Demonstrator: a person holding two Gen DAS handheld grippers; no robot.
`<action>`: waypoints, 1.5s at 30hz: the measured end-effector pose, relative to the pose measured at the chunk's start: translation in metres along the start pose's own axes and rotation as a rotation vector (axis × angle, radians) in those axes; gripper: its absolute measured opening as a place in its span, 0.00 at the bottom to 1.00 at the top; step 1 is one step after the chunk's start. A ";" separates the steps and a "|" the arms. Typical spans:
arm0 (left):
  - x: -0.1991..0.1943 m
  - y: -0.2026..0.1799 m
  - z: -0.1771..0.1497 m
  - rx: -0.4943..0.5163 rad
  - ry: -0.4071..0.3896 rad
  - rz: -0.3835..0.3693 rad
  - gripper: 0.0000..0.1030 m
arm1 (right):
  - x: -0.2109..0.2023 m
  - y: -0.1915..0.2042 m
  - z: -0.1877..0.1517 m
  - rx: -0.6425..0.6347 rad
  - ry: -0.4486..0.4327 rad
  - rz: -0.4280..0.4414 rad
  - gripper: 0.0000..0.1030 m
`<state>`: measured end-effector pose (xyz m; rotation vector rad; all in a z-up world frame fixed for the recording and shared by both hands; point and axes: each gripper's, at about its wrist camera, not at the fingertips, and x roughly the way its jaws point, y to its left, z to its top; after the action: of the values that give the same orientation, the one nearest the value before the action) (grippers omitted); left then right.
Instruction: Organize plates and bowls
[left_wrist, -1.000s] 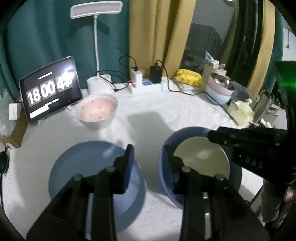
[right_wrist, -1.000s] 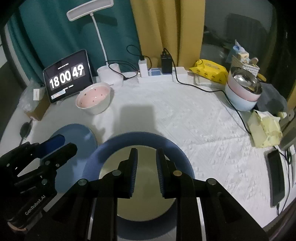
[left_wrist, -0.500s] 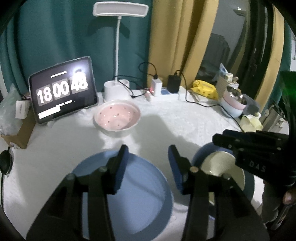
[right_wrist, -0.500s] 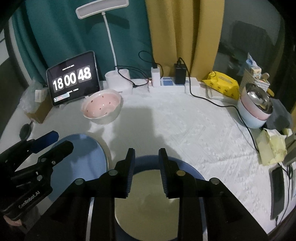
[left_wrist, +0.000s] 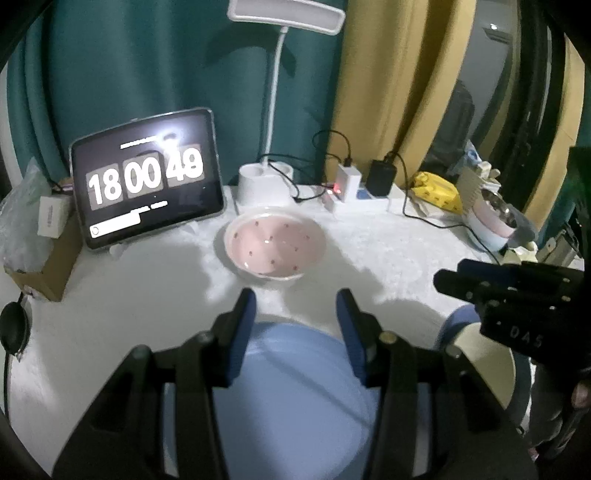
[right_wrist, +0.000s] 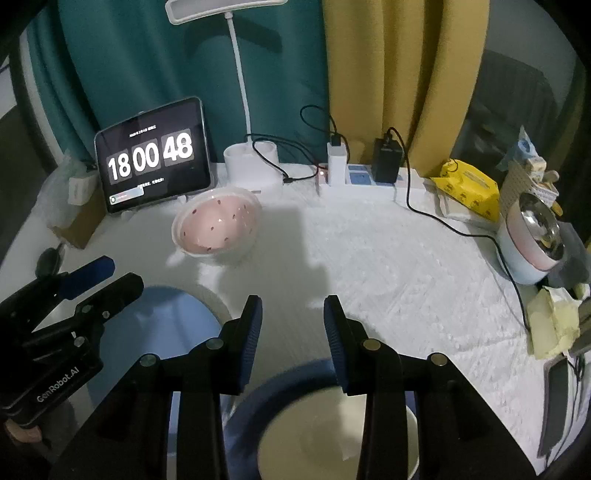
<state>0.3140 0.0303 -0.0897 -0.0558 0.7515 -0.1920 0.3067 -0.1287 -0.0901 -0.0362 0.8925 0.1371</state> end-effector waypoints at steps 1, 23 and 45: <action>0.002 0.002 0.001 -0.001 0.000 0.002 0.45 | 0.001 0.001 0.001 -0.002 0.000 -0.001 0.36; 0.057 0.051 0.031 -0.057 0.031 0.014 0.46 | 0.065 0.029 0.054 -0.022 0.038 0.020 0.36; 0.139 0.073 0.034 -0.104 0.171 0.004 0.46 | 0.154 0.038 0.073 0.024 0.177 0.045 0.35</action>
<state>0.4477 0.0744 -0.1673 -0.1381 0.9319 -0.1548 0.4535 -0.0687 -0.1634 -0.0064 1.0720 0.1668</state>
